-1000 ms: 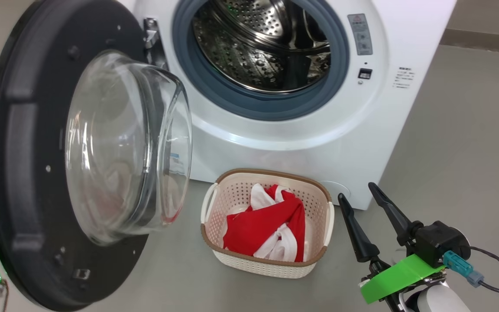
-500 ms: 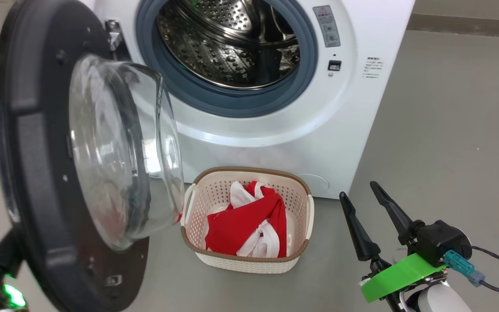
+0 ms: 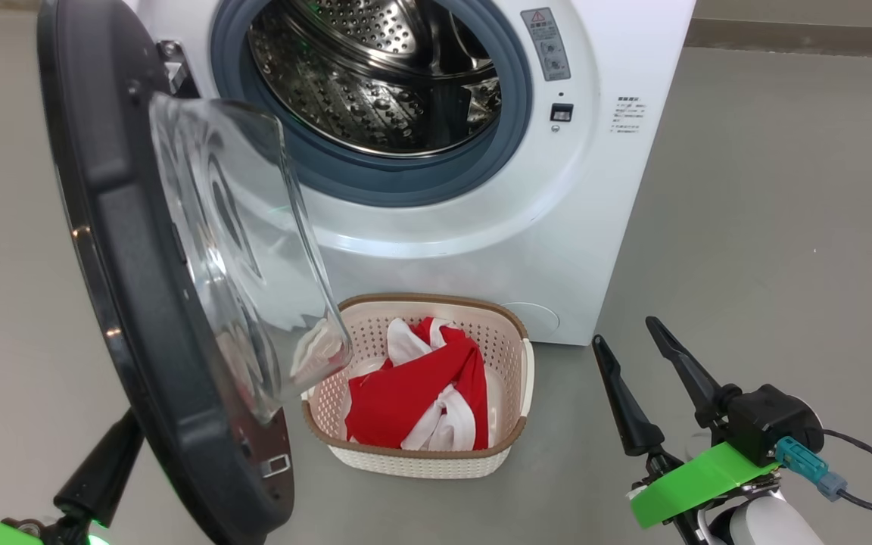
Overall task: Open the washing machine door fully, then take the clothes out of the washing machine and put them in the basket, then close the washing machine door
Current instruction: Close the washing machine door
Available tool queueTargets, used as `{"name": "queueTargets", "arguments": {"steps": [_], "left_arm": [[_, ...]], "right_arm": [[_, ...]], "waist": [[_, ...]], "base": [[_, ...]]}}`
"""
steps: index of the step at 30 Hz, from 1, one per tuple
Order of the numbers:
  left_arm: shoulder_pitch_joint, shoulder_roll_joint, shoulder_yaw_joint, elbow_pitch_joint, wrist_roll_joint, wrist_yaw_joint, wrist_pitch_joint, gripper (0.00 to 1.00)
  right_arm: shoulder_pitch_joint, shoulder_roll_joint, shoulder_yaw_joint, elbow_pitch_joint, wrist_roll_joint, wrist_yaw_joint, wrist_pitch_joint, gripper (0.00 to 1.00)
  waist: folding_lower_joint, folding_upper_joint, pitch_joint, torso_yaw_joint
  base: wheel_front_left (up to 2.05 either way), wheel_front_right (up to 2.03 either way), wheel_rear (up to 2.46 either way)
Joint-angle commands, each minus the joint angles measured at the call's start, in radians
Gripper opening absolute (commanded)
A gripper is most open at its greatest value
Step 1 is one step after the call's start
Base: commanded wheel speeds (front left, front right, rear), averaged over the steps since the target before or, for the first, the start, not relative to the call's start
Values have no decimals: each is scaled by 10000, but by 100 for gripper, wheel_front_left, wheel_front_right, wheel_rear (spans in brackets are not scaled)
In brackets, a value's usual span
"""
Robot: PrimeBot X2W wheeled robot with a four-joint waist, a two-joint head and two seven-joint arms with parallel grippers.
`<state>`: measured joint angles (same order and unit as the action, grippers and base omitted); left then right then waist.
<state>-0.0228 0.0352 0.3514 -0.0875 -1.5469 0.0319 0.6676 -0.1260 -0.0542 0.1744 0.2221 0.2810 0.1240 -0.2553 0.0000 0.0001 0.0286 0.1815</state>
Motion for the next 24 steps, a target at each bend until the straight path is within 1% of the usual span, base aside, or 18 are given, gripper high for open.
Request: {"name": "queueTargets", "arguments": {"steps": [1, 11, 15, 18, 19, 20, 21, 22, 24], "left_arm": [[-107, 152, 133, -385, -167, 38, 40, 0], [103, 151, -359, -384, -610, 137, -507, 0], [145, 151, -500, -309, -634, 77, -643, 0], [185, 151, -434, -318, -454, -114, -975, 0], [190, 151, -380, -319, -372, -214, -1141, 18], [201, 151, -326, -331, -254, -330, -1307, 49], [204, 151, -251, -338, -155, -469, -1497, 94], [201, 151, -182, -309, -158, -520, -1698, 100], [235, 156, -58, -366, 204, -708, -2155, 100]], "right_arm": [[-272, 37, 217, -258, -46, 67, -65, 100], [-192, 38, 241, -301, 52, 67, -65, 100], [-162, 38, 244, -311, 68, 67, -65, 100], [-124, 39, 250, -310, 67, 67, -65, 100], [-109, 39, 253, -312, 74, 67, -65, 100], [-98, 39, 257, -315, 81, 67, -65, 100], [-88, 39, 260, -317, 87, 67, -65, 100], [-76, 39, 258, -318, 94, 67, -65, 100], [-42, 39, 246, -309, 105, 67, -65, 100]], "waist": [[0, -1, -17, -30], [0, -1, -93, -140], [0, -1, -158, -157], [0, -1, -215, -159], [0, -1, -227, -156], [0, -1, -234, -150], [0, -1, -243, -138], [0, -1, -253, -122], [0, -1, -277, -63]], "base": [[0, 0, 0], [0, 0, 0], [0, 0, 0], [0, 0, 0], [0, 0, 0], [0, 0, 0], [0, 0, 0], [0, 0, 0], [0, 0, 0]]}}
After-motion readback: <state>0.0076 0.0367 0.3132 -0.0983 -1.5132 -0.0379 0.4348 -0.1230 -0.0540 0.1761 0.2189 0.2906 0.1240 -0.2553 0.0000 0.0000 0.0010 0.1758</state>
